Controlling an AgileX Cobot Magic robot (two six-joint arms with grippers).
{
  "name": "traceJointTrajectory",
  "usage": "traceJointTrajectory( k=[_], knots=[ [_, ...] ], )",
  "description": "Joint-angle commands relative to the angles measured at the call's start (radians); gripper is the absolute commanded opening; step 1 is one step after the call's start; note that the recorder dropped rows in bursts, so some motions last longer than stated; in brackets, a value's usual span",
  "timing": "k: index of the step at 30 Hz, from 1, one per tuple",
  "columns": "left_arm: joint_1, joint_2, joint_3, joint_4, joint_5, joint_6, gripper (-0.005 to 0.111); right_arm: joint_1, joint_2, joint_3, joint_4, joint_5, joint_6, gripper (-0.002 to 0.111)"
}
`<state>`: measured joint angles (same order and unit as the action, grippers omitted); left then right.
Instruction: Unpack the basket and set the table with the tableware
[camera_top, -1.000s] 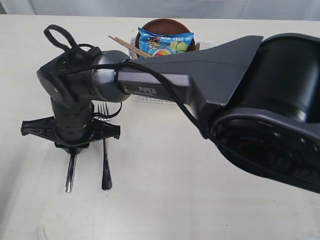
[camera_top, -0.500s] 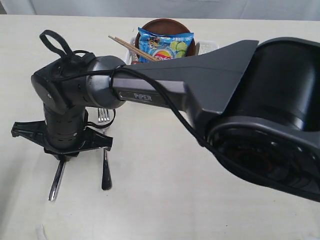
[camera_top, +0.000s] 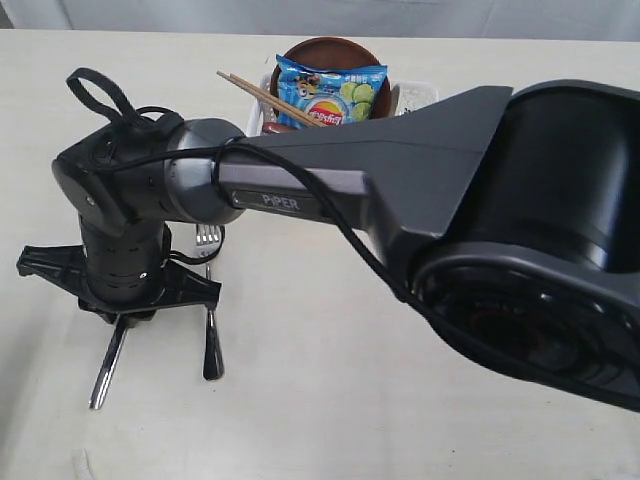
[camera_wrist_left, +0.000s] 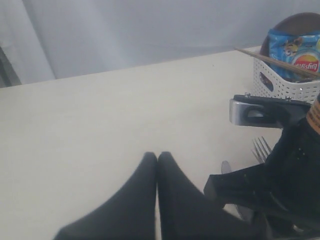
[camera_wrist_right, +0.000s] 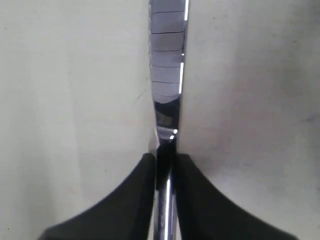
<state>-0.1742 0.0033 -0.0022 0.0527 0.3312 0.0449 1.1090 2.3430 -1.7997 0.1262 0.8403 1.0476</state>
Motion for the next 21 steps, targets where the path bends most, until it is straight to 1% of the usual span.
traceJointTrajectory(
  k=[1,2,5,8,12,15,18,21],
  knots=[
    [0.002,-0.003,0.002,-0.001,-0.006,0.000,0.000,-0.003,0.022,0.010,-0.056,0.042,0.003,0.043],
    [0.002,-0.003,0.002,-0.001,-0.006,0.000,0.000,-0.003,0.022,0.010,-0.062,0.048,0.003,0.045],
    [0.002,-0.003,0.002,-0.001,-0.006,0.000,0.000,-0.018,0.011,0.010,-0.075,0.084,-0.012,0.044],
    [0.002,-0.003,0.002,-0.001,-0.006,0.000,0.000,-0.051,-0.019,0.010,-0.075,0.143,-0.075,0.041],
    [0.002,-0.003,0.002,-0.001,-0.006,0.000,0.000,-0.102,-0.071,0.010,-0.080,0.231,-0.159,0.041],
    [0.002,-0.003,0.002,-0.001,-0.006,0.000,0.000,-0.130,-0.092,0.010,-0.126,0.298,-0.196,0.041],
    [0.002,-0.003,0.002,-0.001,-0.006,0.000,0.000,-0.129,-0.092,0.010,-0.139,0.296,-0.251,0.041],
    [0.002,-0.003,0.002,-0.001,-0.006,0.000,0.000,-0.129,-0.092,0.010,-0.119,0.244,-0.280,0.041]
  ],
)
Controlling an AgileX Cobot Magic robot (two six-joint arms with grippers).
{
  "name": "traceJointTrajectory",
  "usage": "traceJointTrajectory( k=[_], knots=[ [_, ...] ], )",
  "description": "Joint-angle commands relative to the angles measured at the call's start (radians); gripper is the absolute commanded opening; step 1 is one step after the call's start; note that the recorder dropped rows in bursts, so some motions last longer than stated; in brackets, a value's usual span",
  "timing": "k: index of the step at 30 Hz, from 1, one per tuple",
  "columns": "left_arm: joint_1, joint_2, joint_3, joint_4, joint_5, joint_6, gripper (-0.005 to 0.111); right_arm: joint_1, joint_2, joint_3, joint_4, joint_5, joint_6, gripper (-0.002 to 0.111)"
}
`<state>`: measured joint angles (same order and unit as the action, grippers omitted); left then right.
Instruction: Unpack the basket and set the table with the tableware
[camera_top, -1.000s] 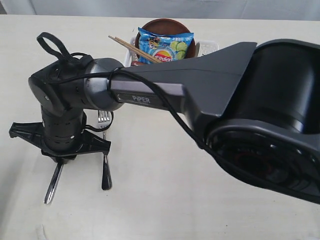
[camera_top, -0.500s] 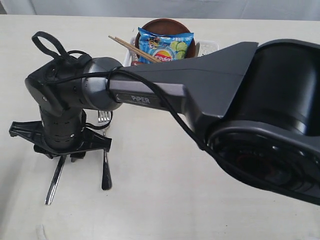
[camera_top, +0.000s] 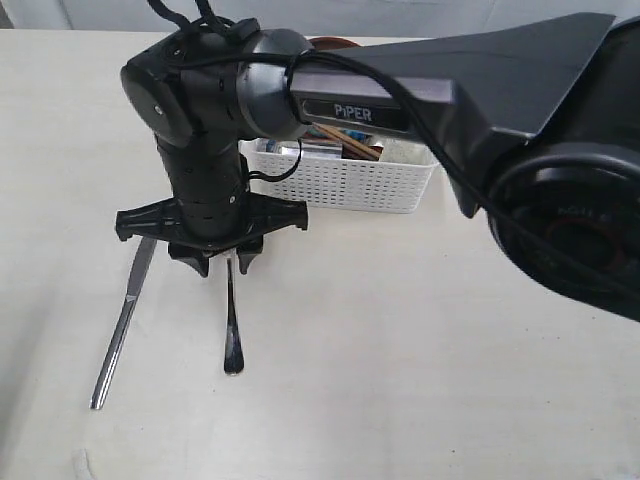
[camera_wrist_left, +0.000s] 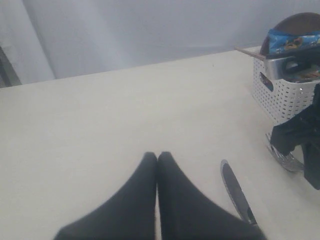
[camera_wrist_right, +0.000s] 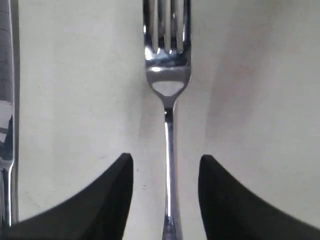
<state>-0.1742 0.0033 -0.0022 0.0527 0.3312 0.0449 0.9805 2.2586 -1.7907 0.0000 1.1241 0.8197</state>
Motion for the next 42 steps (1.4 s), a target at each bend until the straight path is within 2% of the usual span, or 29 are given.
traceJointTrajectory(
  k=[1,15,17,21,23,33,42],
  knots=[
    [0.002,-0.003,0.002,-0.001,-0.006,0.000,0.000,-0.001,-0.008,0.001,0.010,-0.043,-0.052,0.041],
    [0.002,-0.003,0.002,-0.001,-0.006,0.000,0.000,-0.001,0.044,0.001,-0.085,-0.031,-0.065,0.040],
    [0.002,-0.003,0.002,-0.001,-0.006,0.000,0.000,-0.001,0.055,0.001,-0.073,-0.035,-0.079,0.032],
    [0.002,-0.003,0.002,-0.001,-0.006,0.000,0.000,-0.001,0.077,0.001,-0.020,-0.029,-0.132,0.006],
    [0.002,-0.003,0.002,-0.001,-0.006,0.000,0.000,-0.001,0.080,0.001,0.000,-0.024,-0.132,0.000],
    [0.002,-0.003,0.002,-0.001,-0.006,0.000,0.000,0.022,0.035,0.001,0.071,-0.054,-0.026,0.000],
    [0.002,-0.003,0.002,-0.001,-0.006,0.000,0.000,0.086,0.026,0.001,0.148,-0.188,0.041,0.000]
  ],
)
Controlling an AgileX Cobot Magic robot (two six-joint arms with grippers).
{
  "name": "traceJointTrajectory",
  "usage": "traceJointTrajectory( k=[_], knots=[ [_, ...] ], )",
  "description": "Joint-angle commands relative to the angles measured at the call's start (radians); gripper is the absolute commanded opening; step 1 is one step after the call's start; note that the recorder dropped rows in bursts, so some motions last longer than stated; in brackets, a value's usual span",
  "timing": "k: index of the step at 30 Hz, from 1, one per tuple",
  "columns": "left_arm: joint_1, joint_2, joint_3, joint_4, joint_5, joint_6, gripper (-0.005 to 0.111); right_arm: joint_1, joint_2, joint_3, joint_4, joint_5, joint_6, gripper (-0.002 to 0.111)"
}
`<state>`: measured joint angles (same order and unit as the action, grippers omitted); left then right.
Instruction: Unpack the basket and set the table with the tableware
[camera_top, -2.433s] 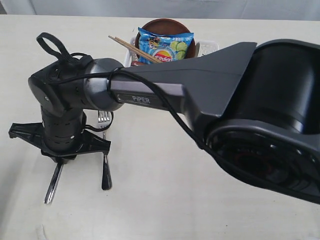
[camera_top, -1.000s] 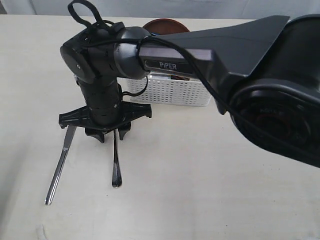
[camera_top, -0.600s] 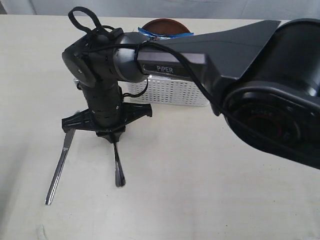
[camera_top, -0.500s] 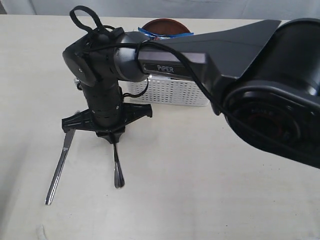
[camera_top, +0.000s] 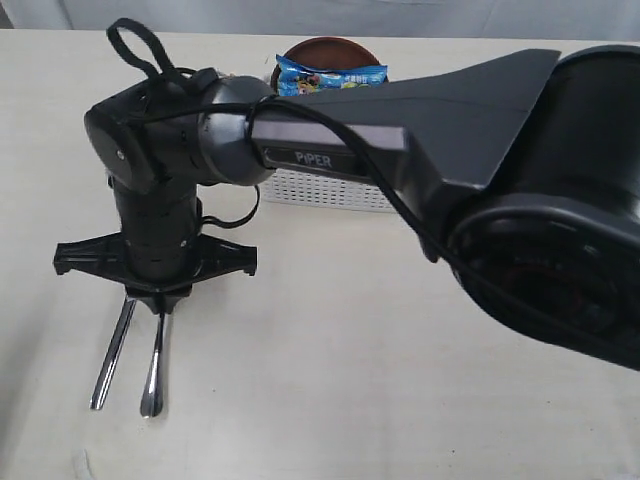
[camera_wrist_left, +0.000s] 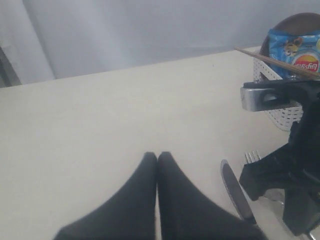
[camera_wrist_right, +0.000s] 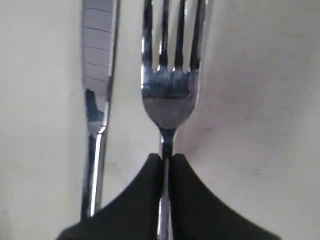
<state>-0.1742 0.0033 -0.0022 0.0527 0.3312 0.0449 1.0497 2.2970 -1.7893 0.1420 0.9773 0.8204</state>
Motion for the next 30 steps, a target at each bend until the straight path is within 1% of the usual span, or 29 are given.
traceJointTrajectory(
  k=[1,11,19,25,30],
  knots=[
    [0.002,-0.003,0.002,-0.001,-0.006,0.000,0.000,0.018,-0.013,0.000,0.008,-0.041,0.048,0.000],
    [0.002,-0.003,0.002,-0.001,-0.006,0.000,0.000,-0.001,-0.009,0.000,-0.006,-0.059,0.073,0.000],
    [0.002,-0.003,0.002,-0.001,-0.006,0.000,0.000,-0.001,0.029,0.000,0.007,-0.010,0.054,0.000],
    [0.002,-0.003,0.002,-0.001,-0.006,0.000,0.000,-0.001,0.033,0.000,0.054,-0.100,0.054,0.000],
    [0.002,-0.003,0.002,-0.001,-0.006,0.000,0.000,-0.001,0.047,0.000,0.042,-0.048,0.050,0.000]
  ],
)
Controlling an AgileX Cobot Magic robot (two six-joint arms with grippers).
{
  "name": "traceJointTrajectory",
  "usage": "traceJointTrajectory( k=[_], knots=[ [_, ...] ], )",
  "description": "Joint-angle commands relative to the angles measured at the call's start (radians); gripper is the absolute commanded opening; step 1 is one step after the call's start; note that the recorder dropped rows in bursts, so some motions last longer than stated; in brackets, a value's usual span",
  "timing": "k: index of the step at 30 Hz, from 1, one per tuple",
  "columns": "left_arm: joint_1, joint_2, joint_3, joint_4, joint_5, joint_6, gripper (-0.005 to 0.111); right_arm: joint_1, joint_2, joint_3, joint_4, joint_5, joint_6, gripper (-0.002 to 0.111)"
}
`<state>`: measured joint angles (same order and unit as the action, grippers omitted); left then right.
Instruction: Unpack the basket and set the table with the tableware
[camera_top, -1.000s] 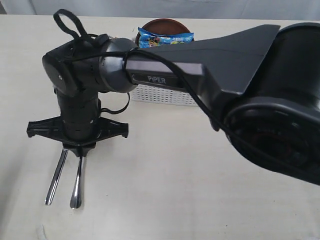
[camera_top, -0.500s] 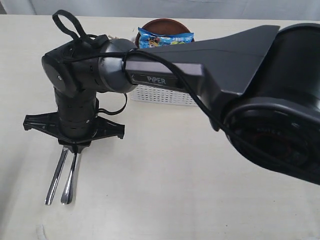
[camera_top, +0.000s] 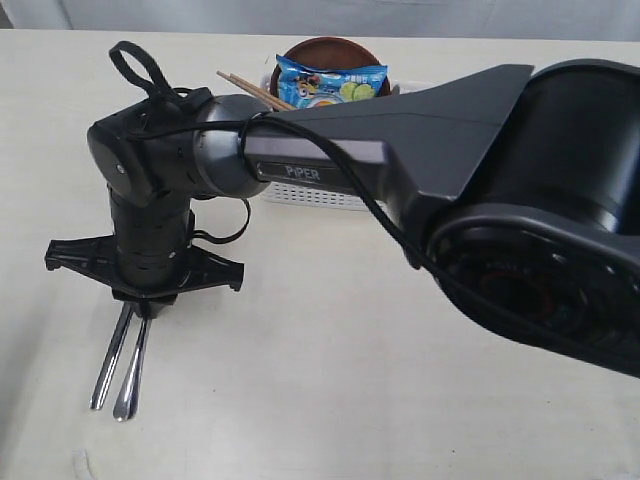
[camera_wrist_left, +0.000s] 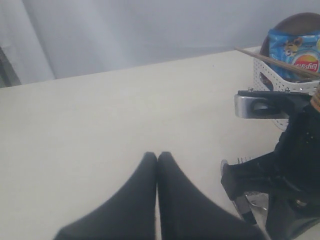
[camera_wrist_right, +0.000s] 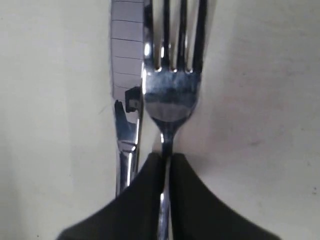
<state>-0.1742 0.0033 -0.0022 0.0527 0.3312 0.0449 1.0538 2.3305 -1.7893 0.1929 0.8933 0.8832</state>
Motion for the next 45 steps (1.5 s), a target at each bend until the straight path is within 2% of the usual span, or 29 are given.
traceJointTrajectory(
  k=[1,3,5,6,8,9,16,27,34,37,39,45],
  knots=[
    [0.002,-0.003,0.002,-0.001,-0.006,0.000,0.000,-0.006,0.014,0.000,-0.012,0.036,-0.013,0.000],
    [0.002,-0.003,0.002,-0.001,-0.006,0.000,0.000,-0.006,0.014,0.000,-0.022,0.036,-0.016,0.000],
    [0.002,-0.003,0.002,-0.001,-0.006,0.000,0.000,-0.006,0.012,0.000,-0.026,0.036,-0.016,0.006],
    [0.002,-0.003,0.002,-0.001,-0.006,0.000,0.000,-0.006,0.012,0.000,-0.026,0.036,-0.016,0.020],
    [0.002,-0.003,0.002,-0.001,-0.006,0.000,0.000,-0.006,0.012,0.000,-0.026,0.036,-0.016,0.038],
    [0.002,-0.003,0.002,-0.001,-0.006,0.000,0.000,-0.006,0.012,0.000,-0.026,0.038,-0.016,0.041],
    [0.002,-0.003,0.002,-0.001,-0.006,0.000,0.000,-0.035,-0.037,0.000,-0.095,0.089,-0.032,0.041],
    [0.002,-0.003,0.002,-0.001,-0.006,0.000,0.000,-0.211,-0.280,0.000,-0.131,0.147,-0.228,0.041],
    [0.002,-0.003,0.002,-0.001,-0.006,0.000,0.000,-0.264,-0.336,0.000,-0.389,0.231,-0.308,0.041],
    [0.002,-0.003,0.002,-0.001,-0.006,0.000,0.000,-0.264,-0.327,0.000,-0.580,0.328,-0.273,0.041],
    [0.002,-0.003,0.002,-0.001,-0.006,0.000,0.000,-0.268,-0.317,0.000,-0.701,0.328,-0.255,0.041],
    [0.002,-0.003,0.002,-0.001,-0.006,0.000,0.000,-0.317,-0.297,0.000,-0.708,0.328,-0.193,0.041]
  ],
)
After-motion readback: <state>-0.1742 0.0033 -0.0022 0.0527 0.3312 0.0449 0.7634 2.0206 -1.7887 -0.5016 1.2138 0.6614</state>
